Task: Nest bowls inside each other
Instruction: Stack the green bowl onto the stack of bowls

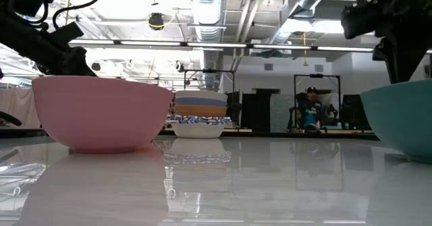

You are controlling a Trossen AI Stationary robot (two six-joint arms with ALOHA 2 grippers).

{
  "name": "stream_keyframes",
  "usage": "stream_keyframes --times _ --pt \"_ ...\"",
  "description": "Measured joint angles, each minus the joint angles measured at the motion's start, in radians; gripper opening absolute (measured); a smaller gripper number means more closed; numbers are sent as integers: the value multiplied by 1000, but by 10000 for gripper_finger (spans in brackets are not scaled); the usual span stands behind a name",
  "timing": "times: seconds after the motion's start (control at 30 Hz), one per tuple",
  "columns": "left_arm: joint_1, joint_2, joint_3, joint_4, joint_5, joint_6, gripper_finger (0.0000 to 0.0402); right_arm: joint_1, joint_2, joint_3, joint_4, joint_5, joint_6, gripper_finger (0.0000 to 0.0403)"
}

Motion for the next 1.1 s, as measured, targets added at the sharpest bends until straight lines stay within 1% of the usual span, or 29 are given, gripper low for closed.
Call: stream_keyframes --times 0.13,0.23,0.43,0.5,0.6,0.73,1.1 --pt "0 0 0 0 0 0 190 -2 12 -7 0 24 0 178" --pt "0 0 0 0 0 0 190 0 49 -21 13 23 -5 178" --pt "0 0 0 0 0 0 190 6 105 -79 89 -20 -12 178" --pt "0 0 0 0 0 0 190 5 118 -94 103 -46 -15 178" --pt "0 0 0 0 0 0 190 6 132 -98 101 -53 -15 178" --pt "0 0 0 0 0 0 190 6 124 -98 101 -56 -15 178" --pt "0 0 0 0 0 0 190 6 52 -98 117 -55 17 178"
